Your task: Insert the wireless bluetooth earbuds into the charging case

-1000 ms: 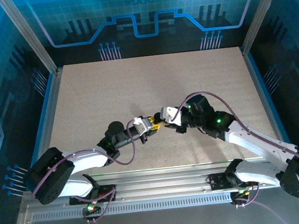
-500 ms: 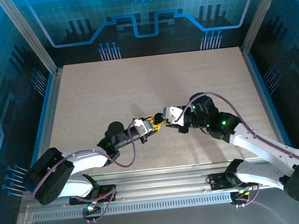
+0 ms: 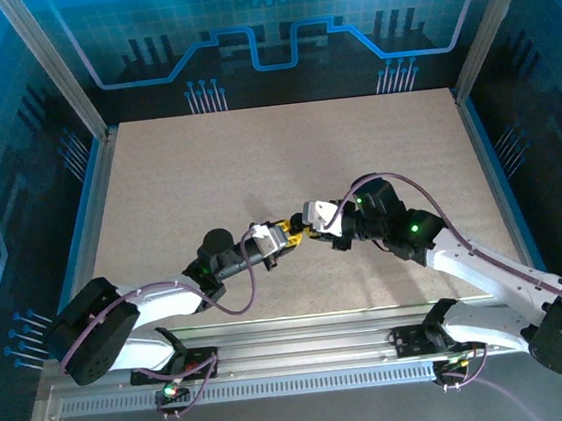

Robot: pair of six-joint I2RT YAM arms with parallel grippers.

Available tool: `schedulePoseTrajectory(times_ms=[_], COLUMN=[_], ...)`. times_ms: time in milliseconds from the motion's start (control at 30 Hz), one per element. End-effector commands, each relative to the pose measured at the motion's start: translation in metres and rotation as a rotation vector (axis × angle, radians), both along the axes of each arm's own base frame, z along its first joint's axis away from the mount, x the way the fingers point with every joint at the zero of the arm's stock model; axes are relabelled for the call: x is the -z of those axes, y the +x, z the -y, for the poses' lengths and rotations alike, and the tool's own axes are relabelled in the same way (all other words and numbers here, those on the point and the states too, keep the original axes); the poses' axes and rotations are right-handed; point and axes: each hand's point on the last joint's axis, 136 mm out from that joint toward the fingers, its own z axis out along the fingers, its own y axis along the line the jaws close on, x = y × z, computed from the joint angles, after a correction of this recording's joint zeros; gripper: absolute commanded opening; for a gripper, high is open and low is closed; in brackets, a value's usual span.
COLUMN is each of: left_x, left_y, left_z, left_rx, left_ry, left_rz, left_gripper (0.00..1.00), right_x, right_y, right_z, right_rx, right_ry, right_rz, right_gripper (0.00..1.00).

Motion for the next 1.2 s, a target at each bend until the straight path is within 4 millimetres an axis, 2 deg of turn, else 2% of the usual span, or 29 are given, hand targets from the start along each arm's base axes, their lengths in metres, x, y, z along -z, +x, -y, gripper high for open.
schedulePoseTrajectory(times_ms=[0, 367, 733, 1000, 1167], left_x=[-0.013, -0.015, -0.017, -0.018, -0.019], left_y=[-0.006, -0.007, -0.003, -0.004, -0.003], left_z=[0.003, 0.004, 0.003, 0.003, 0.003], left_rx=[0.026, 0.023, 0.005, 0.008, 0.005], left_ry=[-0.018, -0.021, -0.029, -0.035, -0.034], left_rz=[0.051, 0.059, 0.065, 0.065, 0.066], left_gripper=[0.18, 0.18, 0.18, 0.18, 0.18], right_x=[0.0, 0.013, 0.01, 0.007, 0.014], right_y=[0.002, -0.006, -0.018, -0.015, -0.014], right_z=[-0.003, -0.001, -0.001, -0.007, -0.005], right_rx=[-0.005, -0.043, -0.081, -0.08, -0.075], right_ry=[-0.014, -0.068, -0.056, -0.034, -0.06], right_rz=[0.019, 0.0, -0.027, -0.022, -0.032], right_gripper=[0.16, 0.16, 0.16, 0.16, 0.19])
